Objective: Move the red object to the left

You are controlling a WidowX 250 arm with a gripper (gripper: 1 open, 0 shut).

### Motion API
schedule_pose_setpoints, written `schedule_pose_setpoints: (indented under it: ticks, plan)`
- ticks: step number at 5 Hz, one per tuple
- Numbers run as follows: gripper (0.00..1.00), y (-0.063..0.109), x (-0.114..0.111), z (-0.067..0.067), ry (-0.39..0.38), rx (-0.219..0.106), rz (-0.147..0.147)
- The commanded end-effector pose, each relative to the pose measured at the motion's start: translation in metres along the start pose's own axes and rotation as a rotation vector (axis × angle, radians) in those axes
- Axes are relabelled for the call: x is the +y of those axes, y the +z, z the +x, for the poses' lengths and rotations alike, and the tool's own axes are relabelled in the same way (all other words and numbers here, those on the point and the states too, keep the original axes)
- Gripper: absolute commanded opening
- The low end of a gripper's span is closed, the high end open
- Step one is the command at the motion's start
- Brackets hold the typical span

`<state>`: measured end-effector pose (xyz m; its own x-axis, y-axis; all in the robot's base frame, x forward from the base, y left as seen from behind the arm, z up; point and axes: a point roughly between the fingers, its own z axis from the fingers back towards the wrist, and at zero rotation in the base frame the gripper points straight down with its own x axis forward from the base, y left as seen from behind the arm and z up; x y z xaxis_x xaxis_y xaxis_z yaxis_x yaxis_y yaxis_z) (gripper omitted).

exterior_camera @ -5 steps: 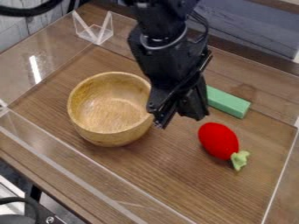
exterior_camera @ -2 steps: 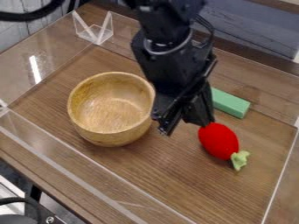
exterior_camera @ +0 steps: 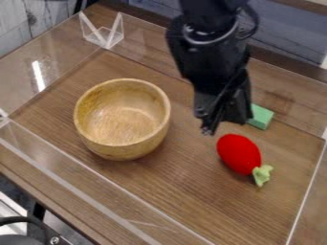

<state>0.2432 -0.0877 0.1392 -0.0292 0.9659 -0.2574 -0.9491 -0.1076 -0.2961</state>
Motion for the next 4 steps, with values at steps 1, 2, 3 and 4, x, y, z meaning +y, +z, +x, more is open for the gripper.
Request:
schedule_pose_setpoints:
  ticks: [1,2,3,4]
  plan:
    - [0.00,0.020,-0.014,-0.002,0.051,0.018,-0.063]
    - [0.00,0.033,-0.020,-0.001,0.103,0.029,-0.086]
    - [0.00,0.046,-0.022,0.008,0.113,0.034,-0.090]
    - [0.00,0.066,-0.023,0.025,0.144,0.040,-0.103]
